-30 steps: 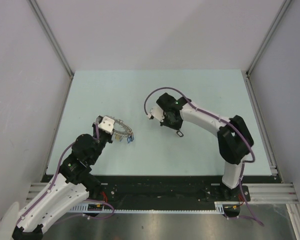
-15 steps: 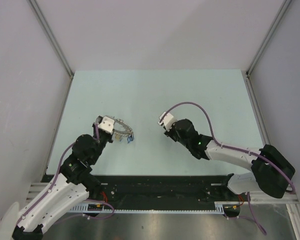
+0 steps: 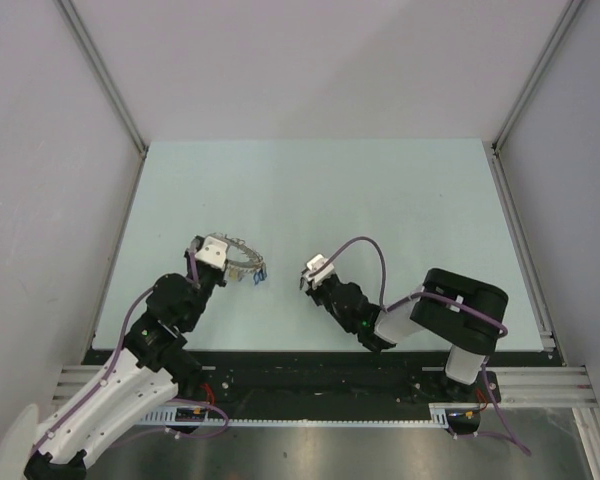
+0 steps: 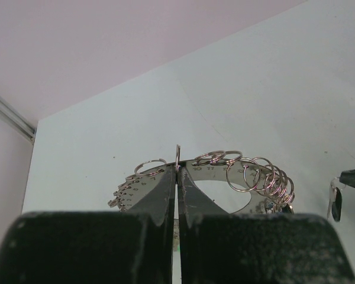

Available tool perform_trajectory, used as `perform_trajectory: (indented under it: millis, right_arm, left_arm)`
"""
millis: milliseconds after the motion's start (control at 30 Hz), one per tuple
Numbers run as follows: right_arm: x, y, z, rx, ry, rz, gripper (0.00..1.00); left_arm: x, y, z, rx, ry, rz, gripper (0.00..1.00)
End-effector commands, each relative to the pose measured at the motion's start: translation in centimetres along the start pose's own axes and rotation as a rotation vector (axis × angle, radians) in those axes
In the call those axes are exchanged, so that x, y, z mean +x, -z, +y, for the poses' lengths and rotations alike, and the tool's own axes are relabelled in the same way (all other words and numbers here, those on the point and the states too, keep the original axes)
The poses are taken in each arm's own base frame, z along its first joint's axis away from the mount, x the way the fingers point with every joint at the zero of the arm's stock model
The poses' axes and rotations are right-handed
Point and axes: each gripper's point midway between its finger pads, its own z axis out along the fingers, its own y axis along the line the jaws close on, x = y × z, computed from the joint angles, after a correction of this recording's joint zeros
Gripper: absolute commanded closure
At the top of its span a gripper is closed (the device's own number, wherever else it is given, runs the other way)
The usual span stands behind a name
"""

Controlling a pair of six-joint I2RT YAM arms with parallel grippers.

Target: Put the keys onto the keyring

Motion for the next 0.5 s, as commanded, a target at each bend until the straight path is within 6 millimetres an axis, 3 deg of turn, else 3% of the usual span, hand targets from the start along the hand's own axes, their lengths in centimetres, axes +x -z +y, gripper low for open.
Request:
perform_trajectory:
  millis: [0,100,367,467]
  right_arm:
    - [-1.2,1.6,-2.0,0.149,-0.150,-0.143,1.00]
    - [1.2,2.9,-2.1,0.146,-0.175,-0.097,1.00]
    - [5.2,6.2,-2.0,0.158,-0.200,-0.010,1.00]
    - [5.7,7.1,-2.4,0.183,-0.204,0.001,0.89]
  left_arm:
    - [-3.3,0.0,1.6,-0.070,0.047,-0.123,0.98]
    - [-3.2,-0.1,1.5,-0.068,0.044,-0.121,0.98]
    - [-3.4,0.1,1.7,-0.075,0.045,-0.134,0.98]
    - [-3.5,0.1,1.7,-0.075,0.049,-0.140,0.98]
